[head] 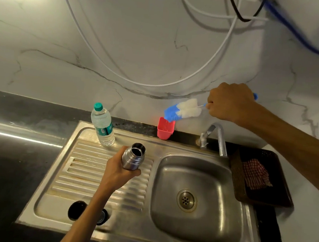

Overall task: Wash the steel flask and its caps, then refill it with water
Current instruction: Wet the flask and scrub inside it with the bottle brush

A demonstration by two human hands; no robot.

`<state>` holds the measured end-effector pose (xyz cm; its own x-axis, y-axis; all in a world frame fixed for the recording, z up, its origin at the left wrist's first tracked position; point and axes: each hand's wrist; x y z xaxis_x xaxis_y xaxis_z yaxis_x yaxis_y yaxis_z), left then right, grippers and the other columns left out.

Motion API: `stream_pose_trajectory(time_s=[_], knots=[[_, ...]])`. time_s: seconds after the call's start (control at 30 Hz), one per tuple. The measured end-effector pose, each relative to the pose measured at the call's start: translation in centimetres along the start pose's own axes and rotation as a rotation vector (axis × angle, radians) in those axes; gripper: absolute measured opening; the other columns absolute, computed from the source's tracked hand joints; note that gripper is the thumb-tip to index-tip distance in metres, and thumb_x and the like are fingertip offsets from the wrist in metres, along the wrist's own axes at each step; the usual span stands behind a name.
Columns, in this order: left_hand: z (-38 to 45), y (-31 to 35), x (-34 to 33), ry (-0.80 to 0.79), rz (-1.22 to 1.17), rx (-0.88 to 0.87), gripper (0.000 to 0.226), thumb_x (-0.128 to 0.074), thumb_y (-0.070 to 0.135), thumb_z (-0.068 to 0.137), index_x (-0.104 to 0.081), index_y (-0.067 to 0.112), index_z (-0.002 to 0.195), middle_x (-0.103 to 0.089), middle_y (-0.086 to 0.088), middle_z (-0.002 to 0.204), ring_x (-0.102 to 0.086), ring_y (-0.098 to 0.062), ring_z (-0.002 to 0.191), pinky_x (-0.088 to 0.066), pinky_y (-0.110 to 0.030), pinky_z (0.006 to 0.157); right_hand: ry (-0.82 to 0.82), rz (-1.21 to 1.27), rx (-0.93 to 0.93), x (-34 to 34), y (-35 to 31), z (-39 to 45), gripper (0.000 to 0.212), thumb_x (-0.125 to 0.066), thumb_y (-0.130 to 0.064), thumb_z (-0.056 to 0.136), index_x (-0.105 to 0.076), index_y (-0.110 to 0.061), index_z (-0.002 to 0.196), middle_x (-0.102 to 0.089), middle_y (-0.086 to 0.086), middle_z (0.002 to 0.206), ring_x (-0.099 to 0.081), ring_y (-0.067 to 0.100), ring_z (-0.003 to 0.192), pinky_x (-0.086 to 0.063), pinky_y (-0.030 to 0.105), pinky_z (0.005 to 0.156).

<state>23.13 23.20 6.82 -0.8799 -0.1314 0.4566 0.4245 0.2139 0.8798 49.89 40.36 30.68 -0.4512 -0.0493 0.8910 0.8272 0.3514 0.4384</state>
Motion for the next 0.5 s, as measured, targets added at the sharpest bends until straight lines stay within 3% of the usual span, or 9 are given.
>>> stream_pose_trajectory(time_s=[0.1,0.2,0.27,0.4,0.5], knots=[[0.4,-0.2,-1.9,-0.017,0.012,0.022,0.062,-0.097,0.013,0.061,-0.061,0.036,0.105,-0.073,0.011,0.087,-0.066,-0.005,0.072,-0.046,-0.015,0.061,0.012,0.066,-0.034,1.1,1.9,-2.4,0.031,-0.048,-0.037,0.101,-0.073,-0.022,0.092,-0.058,0.000,0.074,-0.053,0.017,0.059,-0.035,0.029,0.057],[1.1,0.1,-3.9,-0.044,-0.007,0.058,0.062,-0.098,0.012,0.061,-0.062,0.031,0.108,-0.073,0.010,0.090,-0.066,-0.007,0.077,-0.046,-0.015,0.061,0.008,0.170,-0.018,2.7,4.4,-5.9,0.032,-0.049,-0.050,0.101,-0.076,-0.032,0.103,-0.063,-0.003,0.083,-0.061,0.020,0.069,-0.049,0.034,0.067],[1.6,0.7,-5.1,-0.057,-0.026,0.060,0.063,-0.097,0.010,0.062,-0.062,0.029,0.111,-0.072,0.011,0.093,-0.067,-0.006,0.080,-0.046,-0.013,0.061,-0.005,0.267,-0.010,3.7,6.0,-8.4,0.031,-0.051,-0.057,0.098,-0.077,-0.042,0.106,-0.064,-0.012,0.078,-0.061,0.016,0.070,-0.054,0.037,0.072],[2.5,2.0,-7.0,-0.053,-0.032,0.033,0.061,-0.096,0.011,0.061,-0.062,0.029,0.109,-0.071,0.013,0.089,-0.067,-0.005,0.076,-0.044,-0.012,0.059,-0.030,0.401,-0.035,5.2,9.2,-12.3,0.041,-0.035,-0.087,0.078,-0.067,-0.069,0.095,-0.064,-0.021,0.065,-0.061,0.007,0.064,-0.059,0.043,0.073],[3.0,2.8,-8.0,-0.053,-0.011,-0.026,0.061,-0.097,0.014,0.059,-0.062,0.031,0.106,-0.072,0.010,0.090,-0.066,-0.002,0.075,-0.044,-0.012,0.059,-0.029,0.475,-0.080,4.8,11.1,-14.1,0.027,-0.024,-0.095,0.066,-0.047,-0.088,0.078,-0.064,-0.030,0.064,-0.064,0.008,0.057,-0.059,0.042,0.066]])
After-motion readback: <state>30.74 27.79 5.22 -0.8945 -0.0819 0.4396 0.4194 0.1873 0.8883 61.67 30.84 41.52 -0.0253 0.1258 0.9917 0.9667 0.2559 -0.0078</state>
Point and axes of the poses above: each hand's wrist, its own z-axis towards the middle knuckle, its own x-axis out of the back of the hand, y = z × x
